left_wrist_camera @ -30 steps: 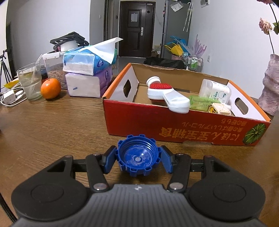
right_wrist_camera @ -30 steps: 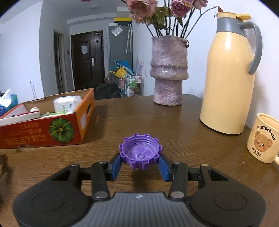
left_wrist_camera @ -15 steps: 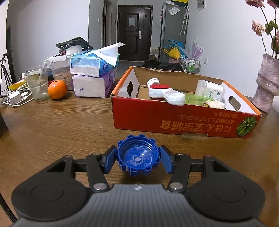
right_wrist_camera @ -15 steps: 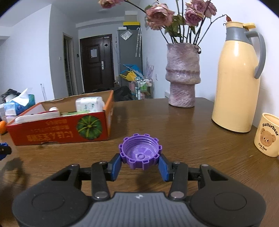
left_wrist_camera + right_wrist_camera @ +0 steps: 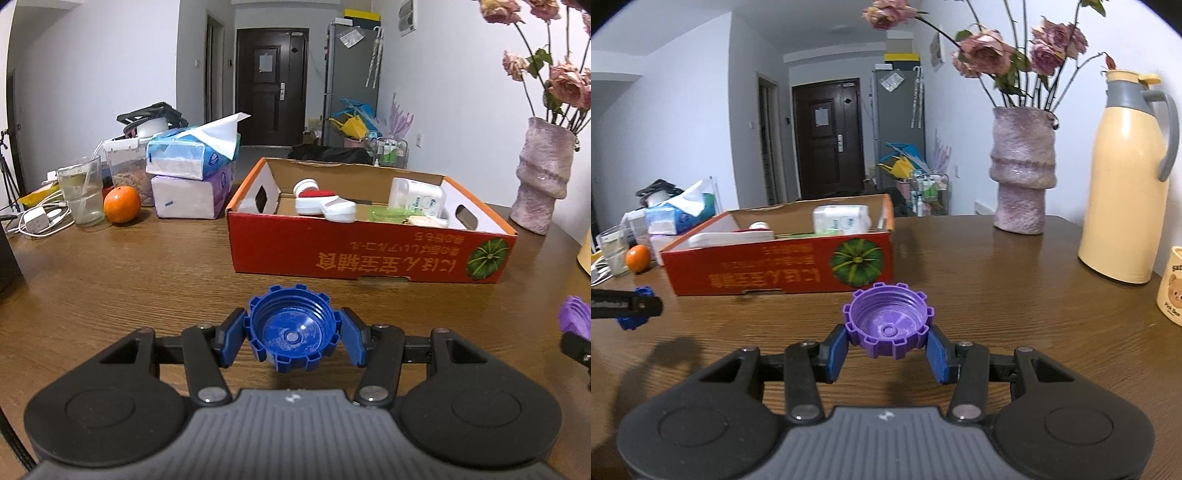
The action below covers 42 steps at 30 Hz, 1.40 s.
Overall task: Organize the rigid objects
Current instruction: 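Carry the blue cap with the left tool while the right carries the purple cap over the box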
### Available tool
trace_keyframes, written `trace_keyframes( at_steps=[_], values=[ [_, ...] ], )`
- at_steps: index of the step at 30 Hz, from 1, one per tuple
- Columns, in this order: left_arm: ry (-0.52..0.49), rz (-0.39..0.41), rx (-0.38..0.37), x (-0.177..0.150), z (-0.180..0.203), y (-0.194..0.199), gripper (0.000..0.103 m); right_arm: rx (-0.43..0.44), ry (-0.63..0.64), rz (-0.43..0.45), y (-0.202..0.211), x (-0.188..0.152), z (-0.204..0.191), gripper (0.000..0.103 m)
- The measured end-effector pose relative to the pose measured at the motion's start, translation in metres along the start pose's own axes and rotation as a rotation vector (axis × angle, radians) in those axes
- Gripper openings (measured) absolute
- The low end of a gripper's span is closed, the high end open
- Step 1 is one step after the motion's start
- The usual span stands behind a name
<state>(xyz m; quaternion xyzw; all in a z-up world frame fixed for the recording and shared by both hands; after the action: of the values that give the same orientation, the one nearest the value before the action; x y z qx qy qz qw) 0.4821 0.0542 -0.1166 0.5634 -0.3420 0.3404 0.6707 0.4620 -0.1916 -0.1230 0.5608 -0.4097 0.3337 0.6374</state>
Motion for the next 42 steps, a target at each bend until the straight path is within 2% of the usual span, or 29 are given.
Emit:
trace_keyframes(
  at_steps=[12,23,42],
  values=[
    [-0.028,0.051,-0.051,0.003,0.019,0.022,0.056,0.081,0.007,0.031,0.025,0.003,-0.044,0.045],
    [-0.034,0.095,-0.087,0.015,0.026,0.033,0.056,0.108,-0.004,0.065,0.033,0.017,-0.060,0.045],
    [-0.021,0.155,-0.061,0.059,0.024,0.021,0.056,0.127,-0.036,0.108,0.016,0.055,-0.074,0.045]
  ],
)
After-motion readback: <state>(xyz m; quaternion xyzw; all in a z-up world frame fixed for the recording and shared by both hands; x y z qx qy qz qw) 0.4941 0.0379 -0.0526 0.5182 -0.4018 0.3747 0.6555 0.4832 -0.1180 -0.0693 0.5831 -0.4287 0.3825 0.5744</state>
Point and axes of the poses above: each gripper's, at about its wrist camera, not at the fingertips, and y roughly against the way its jaws point, z to its right, x to its top, the point moved 9 cm from there along -y, roughly the way its jaws point, and after that the axes turned 12 degrees about -x, right-handed, at the moved point
